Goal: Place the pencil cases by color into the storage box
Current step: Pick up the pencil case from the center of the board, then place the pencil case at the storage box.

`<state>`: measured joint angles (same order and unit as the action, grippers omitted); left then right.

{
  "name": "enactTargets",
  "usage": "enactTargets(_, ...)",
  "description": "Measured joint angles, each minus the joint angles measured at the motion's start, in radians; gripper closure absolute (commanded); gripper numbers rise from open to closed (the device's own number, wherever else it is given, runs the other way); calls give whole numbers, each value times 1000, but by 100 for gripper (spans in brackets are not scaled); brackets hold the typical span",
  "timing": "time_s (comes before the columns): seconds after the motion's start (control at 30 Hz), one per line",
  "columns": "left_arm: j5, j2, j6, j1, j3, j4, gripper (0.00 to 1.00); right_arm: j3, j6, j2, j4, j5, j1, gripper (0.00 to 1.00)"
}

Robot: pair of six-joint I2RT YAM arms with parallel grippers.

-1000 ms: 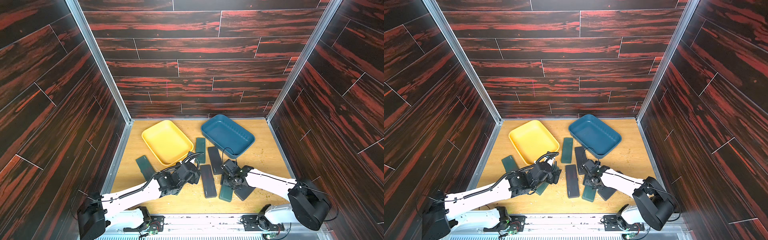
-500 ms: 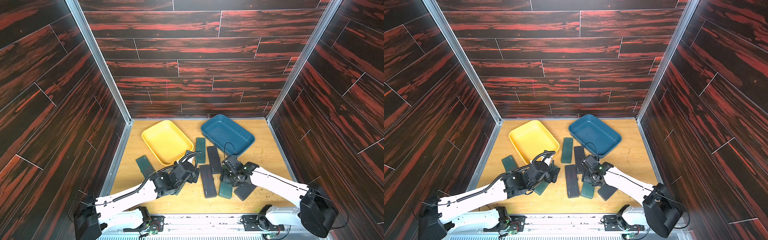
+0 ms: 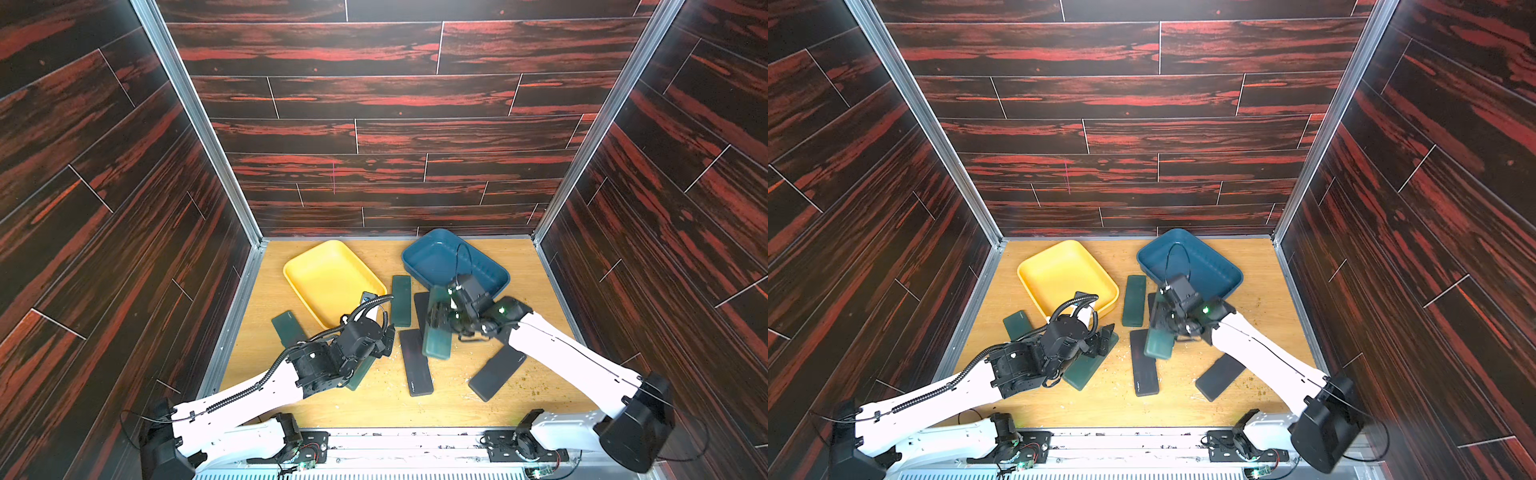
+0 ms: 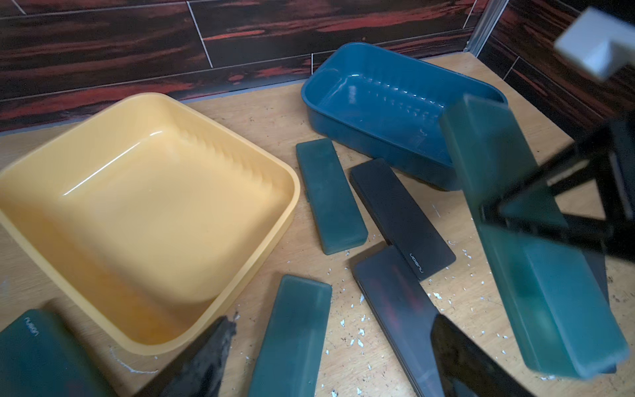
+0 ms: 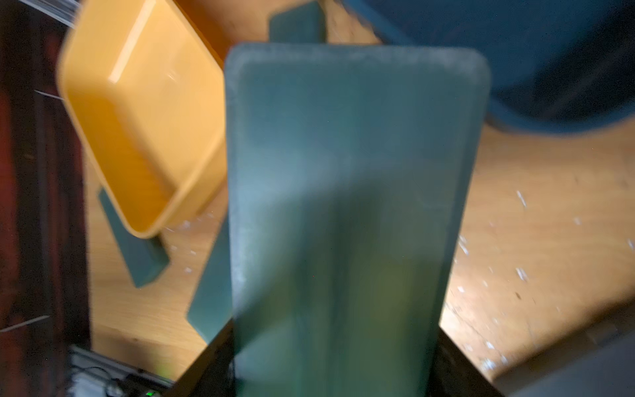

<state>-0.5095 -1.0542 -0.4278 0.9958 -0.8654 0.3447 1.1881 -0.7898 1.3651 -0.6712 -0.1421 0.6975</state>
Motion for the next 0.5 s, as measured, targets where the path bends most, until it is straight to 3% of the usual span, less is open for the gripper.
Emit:
enactTargets(0.2, -29, -8, -15, -8, -16, 7, 9, 203, 46, 171, 92, 33, -92, 47)
enactTargets(0.5, -10, -31, -8, -66, -16, -19, 8, 349, 26, 370, 259, 63, -275, 47)
